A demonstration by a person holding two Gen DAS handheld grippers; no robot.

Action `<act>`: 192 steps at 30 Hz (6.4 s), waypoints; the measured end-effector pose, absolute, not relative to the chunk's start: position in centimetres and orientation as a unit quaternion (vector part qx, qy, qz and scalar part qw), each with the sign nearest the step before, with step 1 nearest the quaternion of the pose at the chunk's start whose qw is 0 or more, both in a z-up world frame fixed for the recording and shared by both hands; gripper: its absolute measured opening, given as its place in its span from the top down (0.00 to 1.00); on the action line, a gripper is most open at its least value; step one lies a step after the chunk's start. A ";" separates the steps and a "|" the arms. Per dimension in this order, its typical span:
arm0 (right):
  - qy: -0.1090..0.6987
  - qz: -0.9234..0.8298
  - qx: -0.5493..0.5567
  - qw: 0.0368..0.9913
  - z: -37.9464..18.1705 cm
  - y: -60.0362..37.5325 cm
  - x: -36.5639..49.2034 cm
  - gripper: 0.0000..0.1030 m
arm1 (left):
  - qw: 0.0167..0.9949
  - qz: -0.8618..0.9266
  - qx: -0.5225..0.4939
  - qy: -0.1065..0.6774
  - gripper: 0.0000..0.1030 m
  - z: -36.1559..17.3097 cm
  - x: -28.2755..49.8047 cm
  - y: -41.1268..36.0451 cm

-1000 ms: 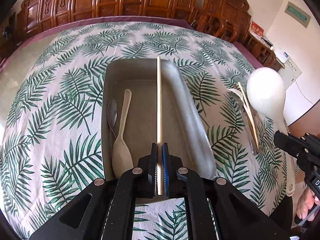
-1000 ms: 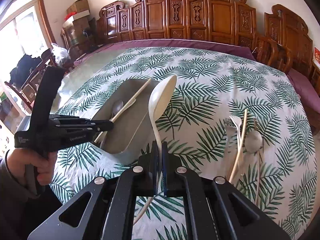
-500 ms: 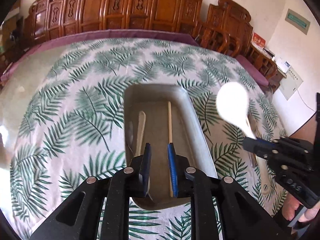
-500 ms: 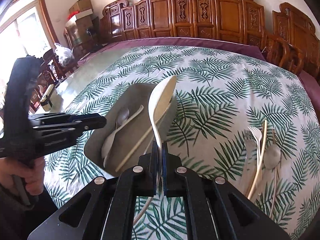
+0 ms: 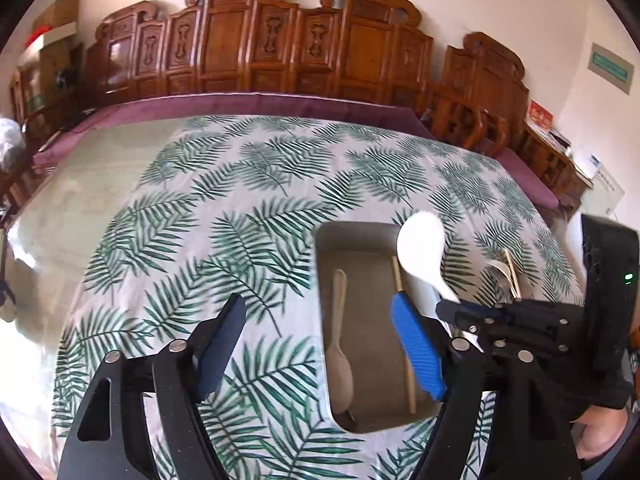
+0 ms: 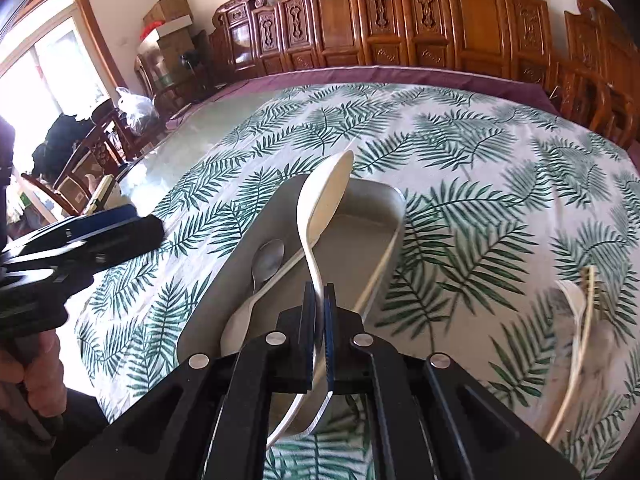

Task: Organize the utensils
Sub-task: 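Lower the chopstick into the grey tray and open the left tool, then lower the white plastic spoon into the grey tray and open the right tool, then move the right tool back over the utensil pile toward a wooden chopstick, then close the right tool on a wooden chopstick and lift it, then grasp a metal fork with the left tool and lift it while the right tool holds the chopstick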

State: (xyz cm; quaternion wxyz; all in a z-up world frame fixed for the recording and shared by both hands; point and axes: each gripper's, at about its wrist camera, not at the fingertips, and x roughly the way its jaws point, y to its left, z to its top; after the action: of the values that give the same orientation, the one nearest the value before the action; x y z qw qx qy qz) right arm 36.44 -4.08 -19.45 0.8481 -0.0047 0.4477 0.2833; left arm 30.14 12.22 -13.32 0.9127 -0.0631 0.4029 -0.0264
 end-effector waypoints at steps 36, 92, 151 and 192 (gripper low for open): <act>0.424 0.302 -0.008 0.854 -19.0 -5.6 34.5 0.88 | 0.922 0.018 -0.074 0.379 0.08 -12.5 29.8 13.6; 0.458 0.200 0.056 0.864 -26.3 -26.3 39.4 0.90 | 0.893 -0.124 0.039 0.431 0.08 -18.2 27.4 -8.0; 0.456 0.197 0.130 0.858 -26.5 -30.8 40.7 0.91 | 0.874 -0.116 0.069 0.467 0.08 -22.6 32.5 -13.7; 0.415 0.184 0.122 0.883 -22.7 -32.0 39.0 0.94 | 0.875 -0.108 0.046 0.469 0.76 -23.0 37.5 -15.6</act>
State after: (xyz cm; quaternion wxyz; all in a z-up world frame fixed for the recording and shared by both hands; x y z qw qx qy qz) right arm 39.02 -32.01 -22.69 0.8826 0.1221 0.4150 0.1839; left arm 37.46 -15.61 -23.02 0.8754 0.0455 0.4688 -0.1084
